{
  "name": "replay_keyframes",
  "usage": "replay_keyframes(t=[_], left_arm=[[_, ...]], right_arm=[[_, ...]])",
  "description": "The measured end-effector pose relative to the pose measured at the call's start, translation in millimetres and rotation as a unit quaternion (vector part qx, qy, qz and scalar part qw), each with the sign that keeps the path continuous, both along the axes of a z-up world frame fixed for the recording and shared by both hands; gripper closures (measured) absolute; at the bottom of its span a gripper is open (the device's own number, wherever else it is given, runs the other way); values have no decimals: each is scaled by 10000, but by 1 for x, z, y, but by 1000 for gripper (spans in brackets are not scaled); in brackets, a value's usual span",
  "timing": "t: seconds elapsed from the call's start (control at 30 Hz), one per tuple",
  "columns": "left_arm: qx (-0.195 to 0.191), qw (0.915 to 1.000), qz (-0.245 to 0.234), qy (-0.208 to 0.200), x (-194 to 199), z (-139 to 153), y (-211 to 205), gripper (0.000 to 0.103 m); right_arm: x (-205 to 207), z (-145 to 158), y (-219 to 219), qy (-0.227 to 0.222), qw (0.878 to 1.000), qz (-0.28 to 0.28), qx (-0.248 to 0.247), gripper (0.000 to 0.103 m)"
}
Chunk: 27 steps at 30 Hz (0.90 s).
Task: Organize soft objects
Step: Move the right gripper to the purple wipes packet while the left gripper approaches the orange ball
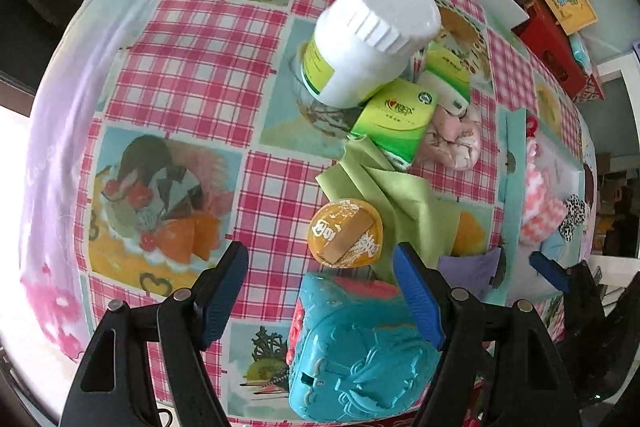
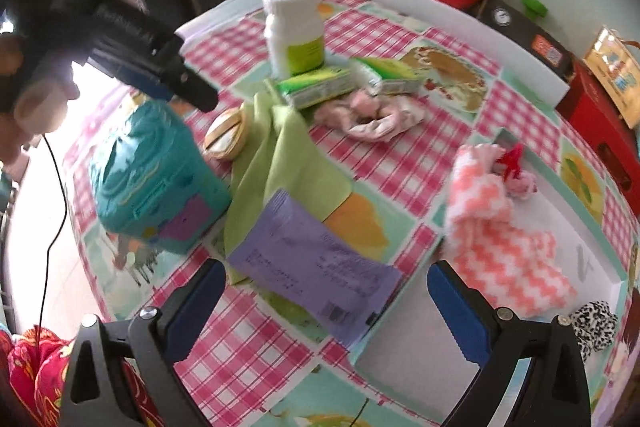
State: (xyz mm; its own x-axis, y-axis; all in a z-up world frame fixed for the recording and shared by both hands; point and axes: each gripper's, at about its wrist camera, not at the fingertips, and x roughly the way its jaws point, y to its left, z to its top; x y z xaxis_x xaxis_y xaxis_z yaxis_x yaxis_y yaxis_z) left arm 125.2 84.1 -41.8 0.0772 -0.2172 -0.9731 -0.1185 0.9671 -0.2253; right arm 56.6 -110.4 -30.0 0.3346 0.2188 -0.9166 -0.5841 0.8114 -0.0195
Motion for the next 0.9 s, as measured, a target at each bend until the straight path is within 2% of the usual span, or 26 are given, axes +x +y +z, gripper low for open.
replay_keyframes(t=[0.17, 0.3, 0.47, 0.9], left_arm=[[-106, 9999, -50, 66, -1, -8, -2, 28], [-71, 9998, -134, 153, 0, -17, -5, 27], [32, 9994, -211, 284, 11, -26, -14, 28], [364, 9964, -561, 516, 45, -43, -47, 28]], right_arm=[[-2, -15, 6, 227, 9994, 209, -143, 6], [-4, -17, 8, 178, 9990, 342, -221, 6], [-1, -28, 14, 309, 9978, 484, -342, 12], [28, -30, 5, 126, 9999, -11, -60, 19]])
